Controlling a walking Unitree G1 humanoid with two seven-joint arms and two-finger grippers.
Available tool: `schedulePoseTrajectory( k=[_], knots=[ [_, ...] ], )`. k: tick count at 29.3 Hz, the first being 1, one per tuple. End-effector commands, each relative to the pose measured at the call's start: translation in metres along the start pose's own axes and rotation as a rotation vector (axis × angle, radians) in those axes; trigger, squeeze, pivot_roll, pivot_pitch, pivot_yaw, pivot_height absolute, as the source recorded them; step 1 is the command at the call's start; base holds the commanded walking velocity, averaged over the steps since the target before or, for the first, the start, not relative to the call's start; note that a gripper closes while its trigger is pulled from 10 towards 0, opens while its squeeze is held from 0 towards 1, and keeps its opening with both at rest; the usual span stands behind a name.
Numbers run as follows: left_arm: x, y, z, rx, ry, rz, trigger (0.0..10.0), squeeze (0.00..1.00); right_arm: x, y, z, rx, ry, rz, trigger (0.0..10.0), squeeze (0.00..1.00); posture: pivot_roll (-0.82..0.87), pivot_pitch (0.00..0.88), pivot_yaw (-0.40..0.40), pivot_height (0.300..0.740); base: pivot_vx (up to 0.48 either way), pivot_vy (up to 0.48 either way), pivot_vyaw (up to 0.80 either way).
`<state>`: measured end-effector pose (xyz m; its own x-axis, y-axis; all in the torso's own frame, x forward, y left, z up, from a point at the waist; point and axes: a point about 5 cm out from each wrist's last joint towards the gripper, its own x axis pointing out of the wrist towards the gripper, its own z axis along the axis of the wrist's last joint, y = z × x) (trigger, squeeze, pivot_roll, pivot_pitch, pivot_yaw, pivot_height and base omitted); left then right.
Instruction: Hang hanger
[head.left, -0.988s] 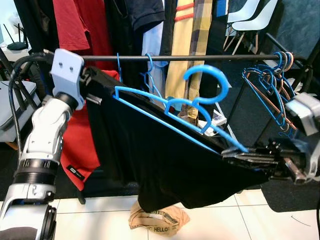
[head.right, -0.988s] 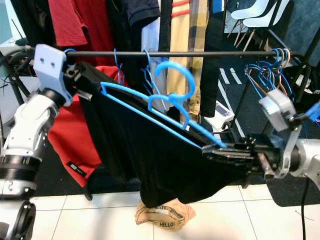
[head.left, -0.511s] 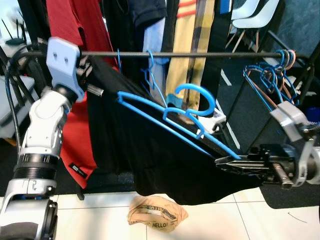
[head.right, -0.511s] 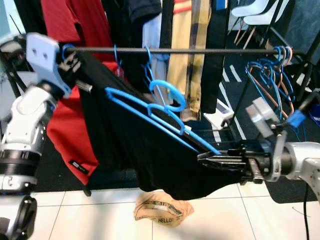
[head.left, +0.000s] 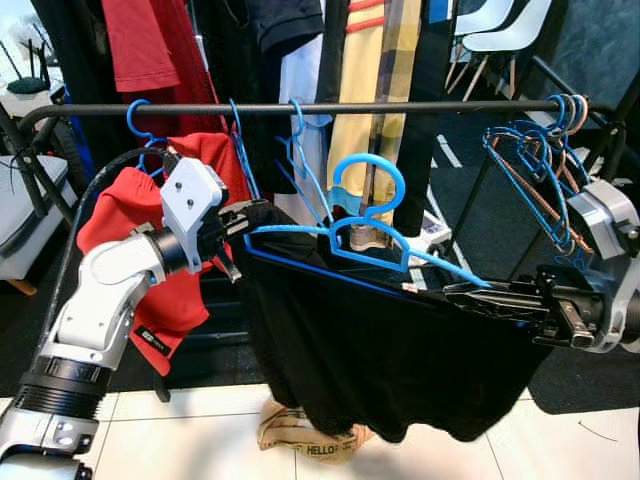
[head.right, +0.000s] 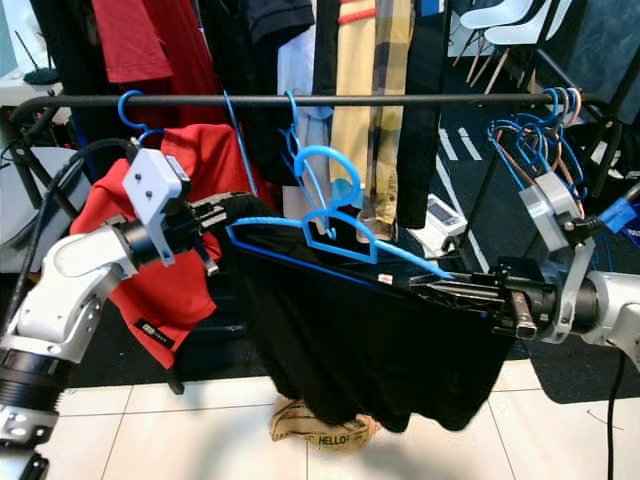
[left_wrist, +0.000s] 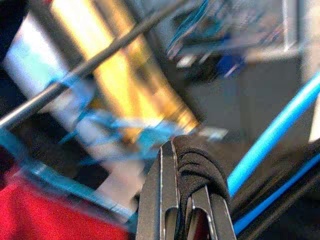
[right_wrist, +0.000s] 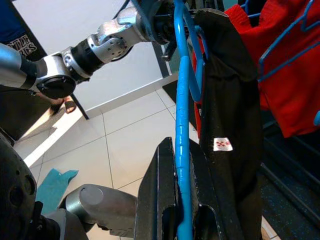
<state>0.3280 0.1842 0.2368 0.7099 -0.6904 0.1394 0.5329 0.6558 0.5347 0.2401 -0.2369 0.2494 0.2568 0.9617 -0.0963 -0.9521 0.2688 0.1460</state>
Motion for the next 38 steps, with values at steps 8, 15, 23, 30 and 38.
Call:
schedulePoseTrajectory(
  k=[8,15,23,30,38],
  knots=[
    [0.005,-0.002,0.023,-0.083,-0.146,-0.014,10.0,0.09,0.008,0.006,-0.009,-0.017,0.085,0.055,10.0,0.00,-0.05,0.052,0.031,0.740,0.000,0.000,0.00],
    [-0.001,0.000,0.002,-0.099,-0.037,0.021,10.0,0.00,0.006,0.006,0.000,-0.031,0.013,0.059,10.0,0.00,-0.05,0.015,0.037,0.740,0.000,0.000,0.00],
    [-0.006,-0.002,-0.001,-0.111,-0.050,0.015,10.0,0.00,0.002,0.005,-0.001,-0.036,0.014,0.041,10.0,0.00,-0.04,0.006,0.045,0.740,0.000,0.000,0.00],
    [-0.002,-0.008,-0.008,-0.212,-0.058,0.069,10.0,0.00,0.005,0.001,-0.001,-0.050,-0.021,0.015,10.0,0.00,-0.03,0.000,0.044,0.740,0.000,0.000,0.00],
    [0.002,-0.016,-0.013,-0.267,-0.053,0.109,10.0,0.00,0.010,-0.002,-0.003,-0.042,-0.050,0.008,10.0,0.00,-0.03,0.000,0.017,0.740,0.000,0.000,0.00]
  ],
)
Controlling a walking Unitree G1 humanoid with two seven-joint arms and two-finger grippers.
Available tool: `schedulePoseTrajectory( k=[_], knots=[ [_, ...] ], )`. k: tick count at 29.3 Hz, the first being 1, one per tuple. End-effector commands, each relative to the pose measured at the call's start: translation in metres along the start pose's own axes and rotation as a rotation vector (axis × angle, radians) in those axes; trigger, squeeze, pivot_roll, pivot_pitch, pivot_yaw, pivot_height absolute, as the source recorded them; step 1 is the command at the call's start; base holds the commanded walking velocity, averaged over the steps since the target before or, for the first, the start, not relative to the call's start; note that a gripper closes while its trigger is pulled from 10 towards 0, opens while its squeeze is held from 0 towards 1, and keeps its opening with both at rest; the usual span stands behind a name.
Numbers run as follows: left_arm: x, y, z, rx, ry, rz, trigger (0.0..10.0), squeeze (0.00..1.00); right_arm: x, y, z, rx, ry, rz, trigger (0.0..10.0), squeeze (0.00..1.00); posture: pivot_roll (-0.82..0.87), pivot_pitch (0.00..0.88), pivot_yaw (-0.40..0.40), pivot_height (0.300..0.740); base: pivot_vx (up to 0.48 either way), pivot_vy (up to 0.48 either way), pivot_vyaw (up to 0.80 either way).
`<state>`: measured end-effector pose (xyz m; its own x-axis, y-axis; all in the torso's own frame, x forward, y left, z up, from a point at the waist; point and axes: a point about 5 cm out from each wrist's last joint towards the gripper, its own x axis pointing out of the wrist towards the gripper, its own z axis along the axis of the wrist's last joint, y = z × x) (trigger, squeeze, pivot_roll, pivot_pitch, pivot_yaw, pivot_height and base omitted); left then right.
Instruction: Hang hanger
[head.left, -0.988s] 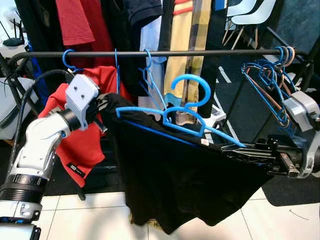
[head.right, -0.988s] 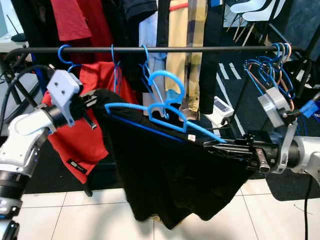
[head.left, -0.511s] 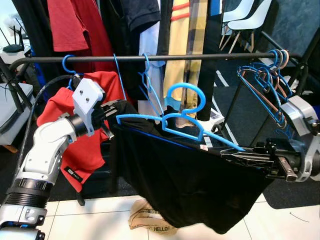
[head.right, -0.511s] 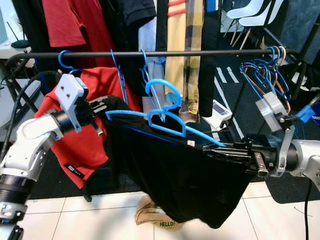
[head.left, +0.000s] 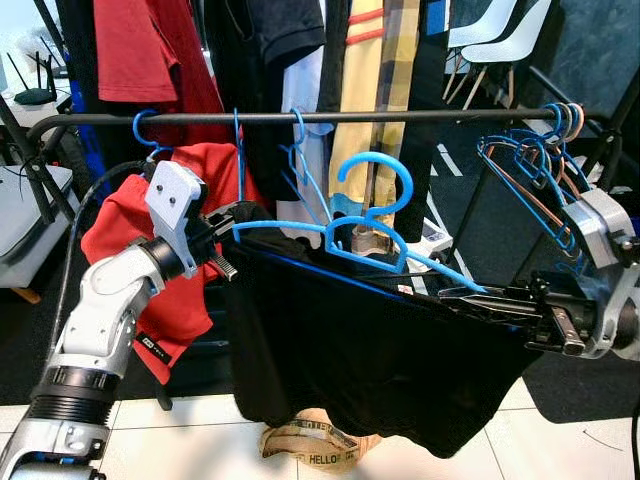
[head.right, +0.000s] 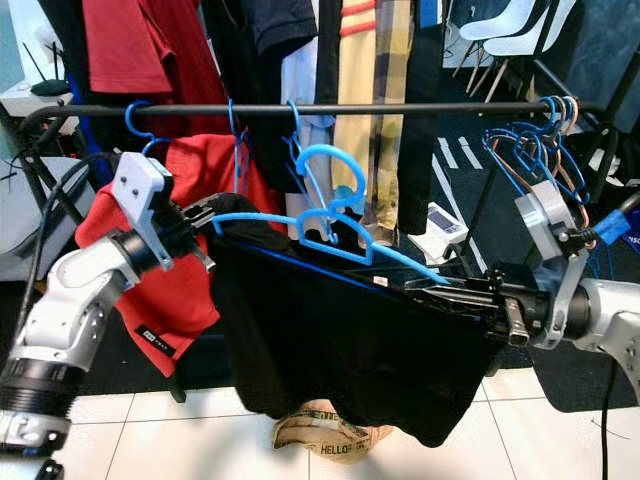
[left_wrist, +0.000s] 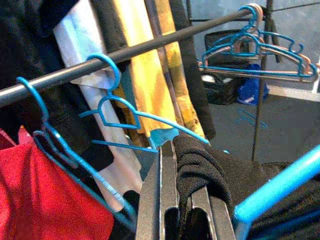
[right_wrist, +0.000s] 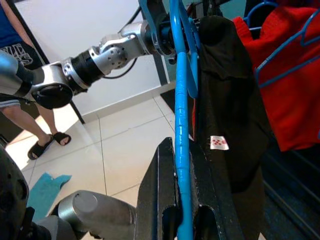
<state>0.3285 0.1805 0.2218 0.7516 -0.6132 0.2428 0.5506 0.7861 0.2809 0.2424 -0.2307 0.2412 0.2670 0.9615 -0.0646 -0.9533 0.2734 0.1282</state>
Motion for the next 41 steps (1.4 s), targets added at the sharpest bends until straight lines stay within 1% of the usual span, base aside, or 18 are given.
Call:
schedulePoseTrajectory(
  k=[1,4,8,9,10,11,17,21,23,24,28,30,31,33,38,39,40,41],
  knots=[
    [0.000,-0.006,-0.003,-0.010,0.007,-0.011,10.0,0.00,0.004,0.000,0.004,-0.022,-0.017,0.014,10.0,0.00,-0.03,0.000,0.026,0.740,0.000,0.000,0.00],
    [0.000,-0.009,-0.008,-0.020,0.020,-0.009,10.0,0.00,0.003,0.001,0.004,-0.020,-0.013,0.014,10.0,0.00,0.00,0.000,0.024,0.740,0.000,0.000,0.00],
    [0.001,-0.006,-0.006,-0.034,0.010,-0.009,10.0,0.00,0.001,0.000,0.005,-0.021,-0.014,0.011,10.0,0.00,-0.03,0.000,0.020,0.740,0.000,0.000,0.00],
    [0.002,-0.005,-0.004,-0.040,0.000,-0.010,10.0,0.45,0.001,-0.001,0.005,-0.022,-0.014,0.009,10.0,0.00,-0.03,0.000,0.020,0.740,0.000,0.000,0.00],
    [0.002,-0.005,-0.004,-0.040,0.000,-0.010,10.0,0.45,0.001,-0.001,0.005,-0.022,-0.014,0.009,10.0,0.00,-0.03,0.000,0.020,0.740,0.000,0.000,0.00],
    [0.002,-0.004,-0.002,-0.049,0.002,-0.024,10.0,1.00,0.002,0.000,0.007,-0.026,-0.019,0.014,10.0,0.00,-0.02,0.000,0.037,0.740,0.000,0.000,0.00],
    [-0.001,-0.002,0.000,-0.050,0.013,-0.057,10.0,1.00,0.005,0.001,0.007,-0.032,-0.018,0.015,10.0,0.00,-0.03,0.021,0.038,0.740,0.000,0.000,0.00],
    [-0.012,0.006,0.007,-0.066,0.020,-0.112,10.0,1.00,0.007,0.002,0.007,-0.036,-0.024,0.019,10.0,0.00,-0.01,0.023,0.050,0.740,0.000,0.000,0.00],
    [-0.012,0.006,0.007,-0.066,0.020,-0.112,10.0,1.00,0.007,0.002,0.007,-0.036,-0.024,0.019,10.0,0.00,-0.01,0.023,0.050,0.740,0.000,0.000,0.00],
    [-0.019,0.010,0.008,-0.058,0.044,-0.147,10.0,1.00,0.005,0.000,0.009,-0.042,-0.026,0.009,10.0,0.00,-0.03,0.031,0.049,0.740,0.000,0.000,0.00],
    [-0.024,0.013,0.007,-0.045,0.075,-0.171,10.0,1.00,0.001,-0.001,0.013,-0.053,-0.030,-0.003,10.0,0.00,-0.04,0.031,0.055,0.740,0.000,0.000,0.00],
    [-0.024,0.013,0.007,-0.045,0.075,-0.171,10.0,1.00,0.001,-0.001,0.013,-0.053,-0.030,-0.003,10.0,0.00,-0.04,0.031,0.055,0.740,0.000,0.000,0.00],
    [-0.029,0.017,0.000,-0.039,0.118,-0.172,10.0,1.00,-0.003,-0.002,0.015,-0.065,-0.035,-0.022,10.0,0.00,-0.04,0.030,0.064,0.740,0.000,0.000,0.00],
    [-0.030,0.020,-0.001,-0.032,0.132,-0.165,10.0,1.00,-0.005,-0.002,0.016,-0.068,-0.037,-0.029,10.0,0.00,-0.04,0.029,0.060,0.740,0.000,0.000,0.00],
    [-0.035,0.026,0.000,-0.038,0.140,-0.159,10.0,1.00,-0.008,-0.003,0.016,-0.071,-0.032,-0.039,10.0,0.00,-0.05,0.031,0.067,0.740,0.000,0.000,0.00],
    [-0.037,0.030,0.001,-0.046,0.136,-0.138,10.0,1.00,-0.010,-0.004,0.018,-0.078,-0.026,-0.052,10.0,0.00,-0.04,0.032,0.061,0.740,0.000,0.000,0.00],
    [-0.037,0.030,0.001,-0.046,0.136,-0.138,10.0,1.00,-0.010,-0.004,0.018,-0.078,-0.026,-0.052,10.0,0.00,-0.04,0.032,0.061,0.740,0.000,0.000,0.00],
    [-0.039,0.035,0.002,-0.056,0.130,-0.108,10.0,1.00,-0.013,-0.005,0.020,-0.086,-0.019,-0.067,10.0,0.00,-0.04,0.033,0.062,0.740,0.000,0.000,0.00]
  ],
)
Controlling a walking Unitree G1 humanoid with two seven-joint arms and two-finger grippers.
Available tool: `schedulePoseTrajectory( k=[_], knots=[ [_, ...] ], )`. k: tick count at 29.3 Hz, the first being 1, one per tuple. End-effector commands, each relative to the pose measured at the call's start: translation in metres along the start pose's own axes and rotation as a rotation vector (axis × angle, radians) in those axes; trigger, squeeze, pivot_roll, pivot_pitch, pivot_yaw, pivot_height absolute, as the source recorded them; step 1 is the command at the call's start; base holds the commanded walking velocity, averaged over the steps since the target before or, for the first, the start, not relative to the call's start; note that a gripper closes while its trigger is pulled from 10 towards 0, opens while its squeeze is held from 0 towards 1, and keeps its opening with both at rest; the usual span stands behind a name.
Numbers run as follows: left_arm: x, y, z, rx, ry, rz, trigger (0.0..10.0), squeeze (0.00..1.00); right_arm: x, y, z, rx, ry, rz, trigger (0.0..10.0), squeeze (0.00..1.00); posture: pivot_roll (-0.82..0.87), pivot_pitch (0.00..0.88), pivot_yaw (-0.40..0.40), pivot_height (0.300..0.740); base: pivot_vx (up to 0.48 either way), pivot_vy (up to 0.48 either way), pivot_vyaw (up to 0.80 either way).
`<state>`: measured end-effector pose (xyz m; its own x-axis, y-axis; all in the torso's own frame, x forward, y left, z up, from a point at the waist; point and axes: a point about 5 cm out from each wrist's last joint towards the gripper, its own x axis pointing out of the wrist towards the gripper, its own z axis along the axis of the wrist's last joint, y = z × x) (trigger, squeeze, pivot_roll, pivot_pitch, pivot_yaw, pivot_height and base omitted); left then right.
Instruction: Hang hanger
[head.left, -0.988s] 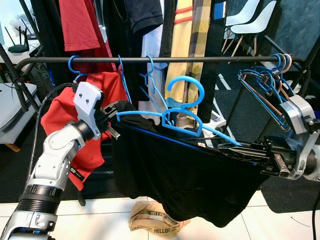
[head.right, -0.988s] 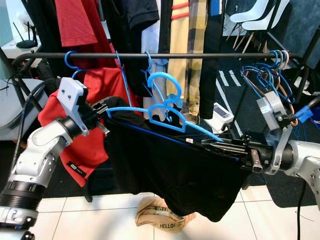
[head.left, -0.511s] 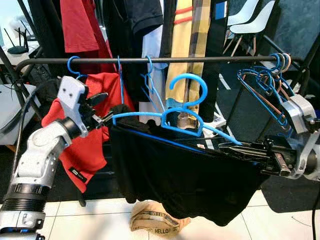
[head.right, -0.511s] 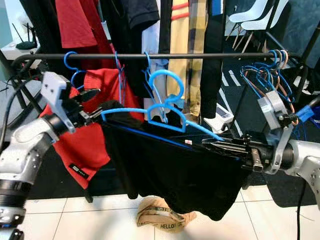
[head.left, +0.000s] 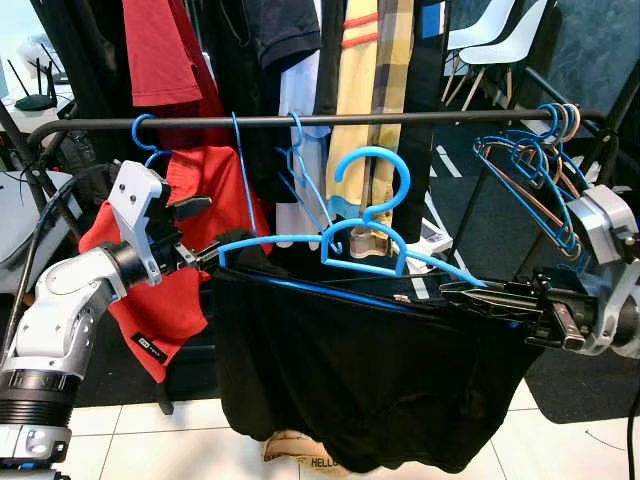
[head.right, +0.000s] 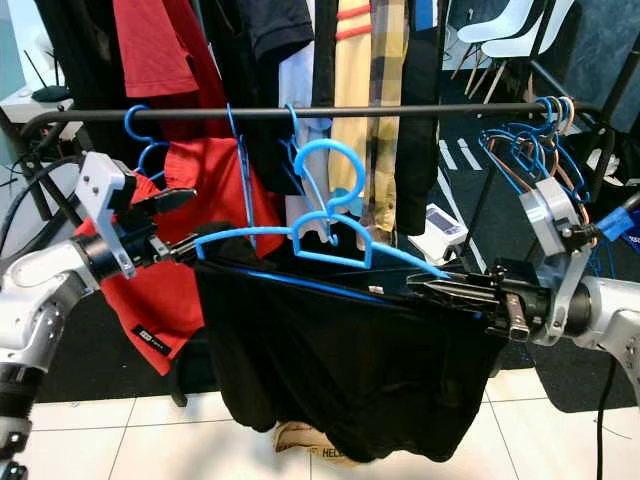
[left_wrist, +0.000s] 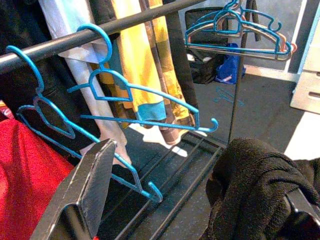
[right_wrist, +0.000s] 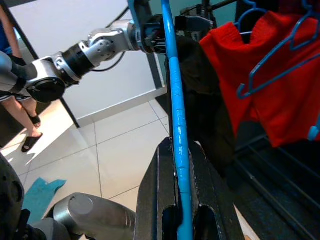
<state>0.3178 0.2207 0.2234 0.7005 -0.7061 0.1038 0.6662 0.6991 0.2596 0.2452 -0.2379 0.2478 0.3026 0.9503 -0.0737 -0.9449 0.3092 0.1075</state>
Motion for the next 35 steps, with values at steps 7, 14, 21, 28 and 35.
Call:
schedulePoseTrajectory(
  k=[7,14,21,28,35],
  knots=[
    [-0.010,0.030,0.001,-0.057,-0.020,0.247,10.0,1.00,-0.010,-0.002,0.015,-0.071,-0.019,-0.030,10.0,0.00,-0.05,0.032,0.062,0.740,0.000,0.000,0.00],
    [-0.021,0.060,0.009,-0.182,-0.187,0.547,10.0,0.00,-0.010,0.003,0.011,-0.052,-0.002,-0.007,10.0,0.00,-0.05,0.033,0.066,0.740,0.000,0.000,0.00],
    [-0.024,0.071,0.022,-0.721,-0.630,0.580,10.0,0.00,-0.005,0.005,0.005,-0.034,0.013,0.013,10.0,0.00,-0.05,0.039,0.068,0.740,0.000,0.000,0.00],
    [-0.019,0.060,0.028,-0.897,-0.751,0.397,10.0,0.00,-0.003,0.005,0.003,-0.029,0.015,0.016,10.0,0.00,-0.04,0.041,0.069,0.740,0.000,0.000,0.00],
    [0.005,0.015,0.022,-0.817,-0.560,0.112,10.0,0.00,-0.002,0.006,0.004,-0.029,0.002,0.024,10.0,0.00,-0.04,0.044,0.065,0.740,0.000,0.000,0.00]
  ],
)
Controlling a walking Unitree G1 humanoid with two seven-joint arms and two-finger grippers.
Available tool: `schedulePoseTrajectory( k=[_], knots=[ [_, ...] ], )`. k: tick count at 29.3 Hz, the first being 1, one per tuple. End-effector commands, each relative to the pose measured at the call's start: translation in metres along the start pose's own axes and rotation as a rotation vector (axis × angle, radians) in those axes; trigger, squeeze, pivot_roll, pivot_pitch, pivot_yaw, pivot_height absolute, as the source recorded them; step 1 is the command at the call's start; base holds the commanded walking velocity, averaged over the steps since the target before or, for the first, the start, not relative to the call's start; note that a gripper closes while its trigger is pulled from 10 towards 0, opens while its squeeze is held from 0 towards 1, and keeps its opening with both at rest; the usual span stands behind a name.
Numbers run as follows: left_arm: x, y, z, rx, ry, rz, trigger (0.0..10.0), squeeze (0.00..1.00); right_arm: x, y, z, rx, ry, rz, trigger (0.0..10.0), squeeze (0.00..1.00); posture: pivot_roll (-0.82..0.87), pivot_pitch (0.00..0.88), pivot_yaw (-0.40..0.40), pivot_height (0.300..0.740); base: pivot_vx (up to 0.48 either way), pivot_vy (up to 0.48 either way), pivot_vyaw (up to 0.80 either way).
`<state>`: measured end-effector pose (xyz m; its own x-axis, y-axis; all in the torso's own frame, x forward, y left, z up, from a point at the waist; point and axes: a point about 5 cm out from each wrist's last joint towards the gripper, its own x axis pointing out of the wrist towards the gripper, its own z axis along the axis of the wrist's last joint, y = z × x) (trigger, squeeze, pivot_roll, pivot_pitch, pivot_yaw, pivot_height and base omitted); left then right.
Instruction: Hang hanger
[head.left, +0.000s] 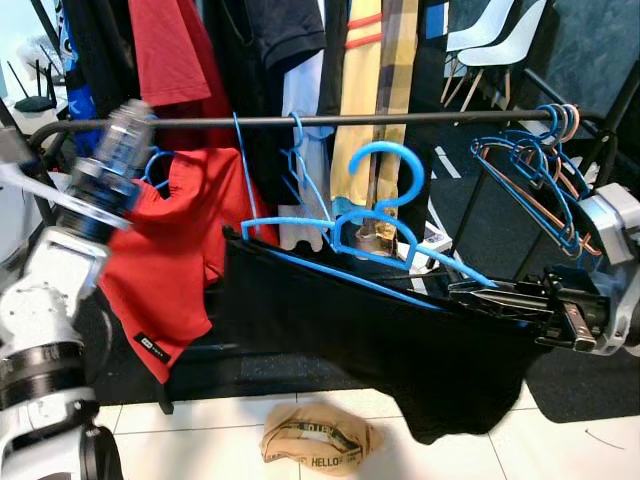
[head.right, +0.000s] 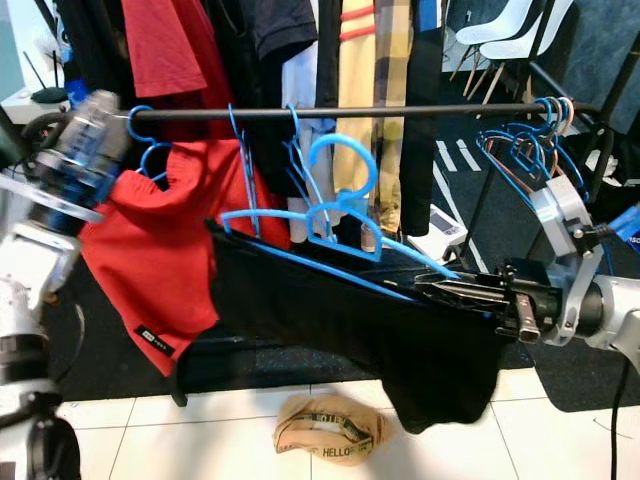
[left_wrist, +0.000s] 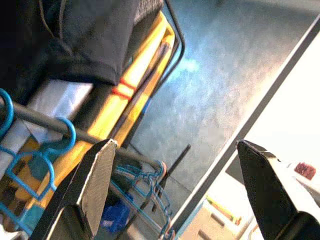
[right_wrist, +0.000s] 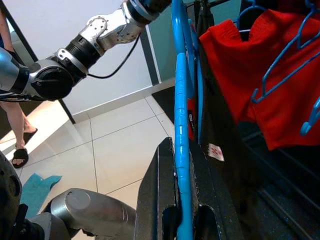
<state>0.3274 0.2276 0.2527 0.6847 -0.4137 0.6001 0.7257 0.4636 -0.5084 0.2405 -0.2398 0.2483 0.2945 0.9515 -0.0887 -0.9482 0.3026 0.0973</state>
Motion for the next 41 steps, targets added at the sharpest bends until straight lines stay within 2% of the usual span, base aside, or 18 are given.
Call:
schedulePoseTrajectory(
  k=[1,3,5,6,8,11,12,13,14,15,16,18,20,22,27,38,39,41],
  knots=[
    [-0.003,-0.002,-0.007,0.052,0.071,0.002,10.0,0.00,0.001,0.002,0.005,-0.019,-0.015,0.018,10.0,0.00,-0.04,0.043,0.064,0.740,0.000,0.000,0.00],
    [-0.003,-0.002,-0.007,0.052,0.071,0.002,10.0,0.00,0.001,0.002,0.005,-0.019,-0.015,0.018,10.0,0.00,-0.04,0.043,0.064,0.740,0.000,0.000,0.00],
    [-0.003,-0.015,-0.012,0.158,0.174,-0.076,10.0,0.00,0.000,0.002,0.001,-0.021,0.033,0.011,10.0,0.00,-0.05,0.044,0.064,0.740,0.000,0.000,0.00],
    [-0.003,-0.015,-0.012,0.158,0.174,-0.076,10.0,0.00,0.000,0.002,0.001,-0.021,0.033,0.011,10.0,0.00,-0.05,0.044,0.064,0.740,0.000,0.000,0.00],
    [-0.001,-0.036,-0.003,0.195,0.205,-0.213,10.0,0.00,0.001,0.002,-0.002,-0.021,0.070,0.017,10.0,0.00,-0.05,0.044,0.067,0.740,0.000,0.000,0.00],
    [-0.001,-0.047,-0.002,0.219,0.248,-0.292,10.0,0.00,0.002,0.003,-0.002,-0.022,0.075,0.026,10.0,0.00,-0.05,0.046,0.068,0.740,0.000,0.000,0.00],
    [-0.003,-0.058,-0.006,0.255,0.325,-0.379,10.0,0.00,0.004,0.004,-0.001,-0.026,0.084,0.039,10.0,0.00,-0.05,0.046,0.071,0.740,0.000,0.000,0.00],
    [-0.003,-0.058,-0.006,0.255,0.325,-0.379,10.0,0.00,0.004,0.004,-0.001,-0.026,0.084,0.039,10.0,0.00,-0.05,0.046,0.071,0.740,0.000,0.000,0.00],
    [-0.006,-0.065,-0.012,0.287,0.413,-0.440,10.0,0.00,0.005,0.004,0.000,-0.032,0.091,0.049,10.0,0.00,-0.05,0.045,0.072,0.740,0.000,0.000,0.00],
    [-0.006,-0.065,-0.012,0.287,0.413,-0.440,10.0,0.00,0.005,0.004,0.000,-0.032,0.091,0.049,10.0,0.00,-0.05,0.045,0.072,0.740,0.000,0.000,0.00],
    [-0.009,-0.068,-0.021,0.349,0.521,-0.484,10.0,0.00,0.006,0.003,0.002,-0.040,0.099,0.058,10.0,0.00,-0.05,0.045,0.072,0.740,0.000,0.000,0.00],
    [-0.012,-0.068,-0.034,0.460,0.671,-0.516,10.0,0.00,0.008,0.003,0.005,-0.054,0.107,0.073,10.0,0.00,-0.05,0.040,0.072,0.740,0.000,0.000,0.00],
    [-0.012,-0.068,-0.034,0.460,0.671,-0.516,10.0,0.00,0.008,0.003,0.005,-0.054,0.107,0.073,10.0,0.00,-0.05,0.040,0.072,0.740,0.000,0.000,0.00],
    [-0.010,-0.062,-0.040,0.557,0.742,-0.486,10.0,0.00,0.010,0.004,0.009,-0.070,0.112,0.096,10.0,0.00,-0.05,0.031,0.073,0.740,0.000,0.000,0.00],
    [-0.007,-0.054,-0.043,0.644,0.786,-0.430,10.0,0.00,0.012,0.006,0.013,-0.085,0.116,0.119,10.0,0.00,-0.05,0.027,0.071,0.740,0.000,0.000,0.00],
    [-0.011,-0.048,-0.045,0.668,0.824,-0.416,10.0,0.00,0.012,0.007,0.013,-0.087,0.117,0.130,10.0,0.00,-0.05,0.026,0.071,0.740,0.000,0.000,0.00],
    [-0.013,-0.049,-0.044,0.651,0.829,-0.430,0.5,0.00,0.012,0.008,0.012,-0.087,0.119,0.133,10.0,0.00,-0.06,0.026,0.072,0.740,0.000,0.000,0.00],
    [-0.016,-0.051,-0.045,0.624,0.842,-0.455,0.0,0.00,0.011,0.008,0.012,-0.086,0.121,0.134,10.0,0.00,-0.06,0.027,0.073,0.740,0.000,0.000,0.00]
  ],
)
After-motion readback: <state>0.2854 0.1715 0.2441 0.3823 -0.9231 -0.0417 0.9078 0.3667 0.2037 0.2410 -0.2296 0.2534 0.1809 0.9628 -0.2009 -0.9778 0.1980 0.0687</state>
